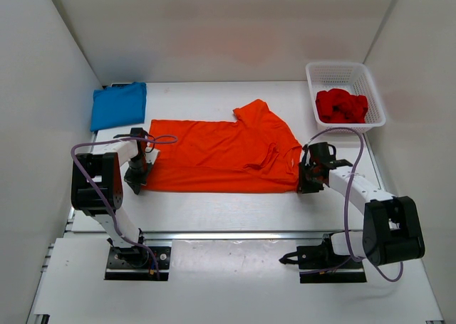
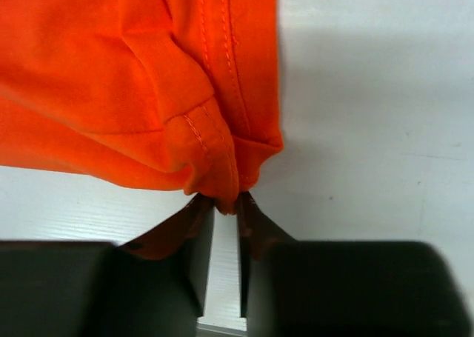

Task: Fold and stack the t-shirts
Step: Fold the flattened tshirt in 1/3 of the way

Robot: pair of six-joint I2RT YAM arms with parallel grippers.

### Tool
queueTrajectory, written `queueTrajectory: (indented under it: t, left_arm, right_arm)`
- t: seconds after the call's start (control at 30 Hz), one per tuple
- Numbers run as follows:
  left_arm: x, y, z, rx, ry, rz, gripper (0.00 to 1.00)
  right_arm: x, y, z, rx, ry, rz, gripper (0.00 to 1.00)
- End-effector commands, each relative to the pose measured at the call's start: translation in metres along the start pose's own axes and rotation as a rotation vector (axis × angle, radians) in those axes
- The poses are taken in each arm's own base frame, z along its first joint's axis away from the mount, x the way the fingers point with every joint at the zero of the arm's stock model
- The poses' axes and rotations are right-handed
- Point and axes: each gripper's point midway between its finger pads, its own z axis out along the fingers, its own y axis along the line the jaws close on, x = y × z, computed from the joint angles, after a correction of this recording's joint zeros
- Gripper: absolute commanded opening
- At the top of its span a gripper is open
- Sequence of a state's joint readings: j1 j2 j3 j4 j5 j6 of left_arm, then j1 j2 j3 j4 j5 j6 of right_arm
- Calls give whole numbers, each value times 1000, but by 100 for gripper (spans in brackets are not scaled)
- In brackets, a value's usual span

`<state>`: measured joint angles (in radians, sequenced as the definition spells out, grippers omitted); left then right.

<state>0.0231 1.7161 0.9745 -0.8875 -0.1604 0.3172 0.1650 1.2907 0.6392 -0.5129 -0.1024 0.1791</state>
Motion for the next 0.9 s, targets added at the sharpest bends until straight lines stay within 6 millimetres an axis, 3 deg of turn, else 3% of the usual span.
queueTrajectory:
  t: [0.0,0.07,0.2,0.4,0.57,0.63,0.8,0.87]
  left_arm:
    - [-1,-3,0,9,-21,-1,0]
    - [0,-4,1,14,-15,2,0]
    - [-3,1,-1,-7,-24,10,0]
    - [-2,3,0,-5,-13,3,0]
    - [-1,0,1,1,-9,16,0]
    - [-1,3,-1,-1,-11,12,0]
    - [-2,-4,-3,19,-14,18,0]
    - [3,-3,-3,10,-1,5,10]
  right_arm:
    - [-27,7,-3,-15,-103,-33,12]
    - [-25,4,-3,-12,-98,-19,0]
    - [-31,-9,-10,24,-116,6,0]
    - [-12,-44,-20,145,-22,49,0]
    - [-12,-39,-22,140,12,18,1]
    - [-9,-40,-22,144,55,17,16]
    - [-12,-50,-26,189,67,56,35]
    - [-22,-51,-33,184,32,88,42]
